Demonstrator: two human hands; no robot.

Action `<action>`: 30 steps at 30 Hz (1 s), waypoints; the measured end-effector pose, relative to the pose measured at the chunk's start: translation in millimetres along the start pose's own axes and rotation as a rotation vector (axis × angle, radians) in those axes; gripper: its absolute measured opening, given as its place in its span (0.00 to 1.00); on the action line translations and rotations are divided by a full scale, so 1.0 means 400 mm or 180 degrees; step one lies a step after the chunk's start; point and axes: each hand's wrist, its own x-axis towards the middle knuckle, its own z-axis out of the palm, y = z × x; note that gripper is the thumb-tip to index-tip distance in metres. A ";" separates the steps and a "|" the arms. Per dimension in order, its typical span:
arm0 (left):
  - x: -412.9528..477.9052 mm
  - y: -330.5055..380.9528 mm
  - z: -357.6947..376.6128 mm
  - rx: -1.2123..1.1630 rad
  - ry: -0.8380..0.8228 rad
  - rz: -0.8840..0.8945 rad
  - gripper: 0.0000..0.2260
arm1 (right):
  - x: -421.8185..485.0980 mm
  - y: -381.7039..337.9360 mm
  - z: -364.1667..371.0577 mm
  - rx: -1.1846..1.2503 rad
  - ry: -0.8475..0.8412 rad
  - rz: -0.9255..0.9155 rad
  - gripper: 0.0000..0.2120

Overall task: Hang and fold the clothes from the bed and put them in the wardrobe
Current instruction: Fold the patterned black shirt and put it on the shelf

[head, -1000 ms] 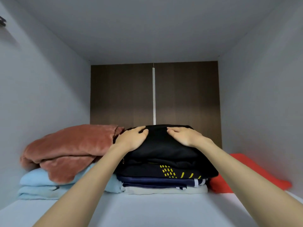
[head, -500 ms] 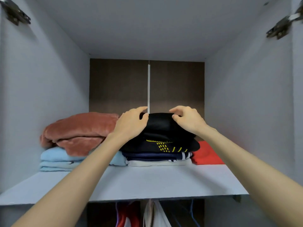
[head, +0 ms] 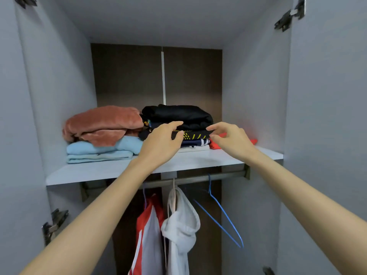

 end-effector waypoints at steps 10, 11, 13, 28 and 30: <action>-0.248 0.177 -0.004 -0.0289 -0.0240 -0.0137 0.19 | -0.303 0.014 -0.130 0.0467 -0.0092 0.0282 0.10; -0.276 0.200 -0.002 -0.0304 -0.0260 -0.0138 0.18 | -0.339 0.016 -0.145 0.0533 -0.0108 0.0315 0.10; -0.336 0.249 0.005 -0.0367 -0.0286 -0.0148 0.18 | -0.413 0.023 -0.176 0.0591 -0.0113 0.0390 0.10; -0.761 0.529 0.083 -0.0994 -0.0818 -0.0329 0.15 | -0.949 0.052 -0.392 0.0742 -0.0157 0.1023 0.10; -0.818 0.546 0.103 -0.1118 -0.0917 -0.0335 0.14 | -1.021 0.057 -0.401 0.0727 -0.0062 0.1129 0.10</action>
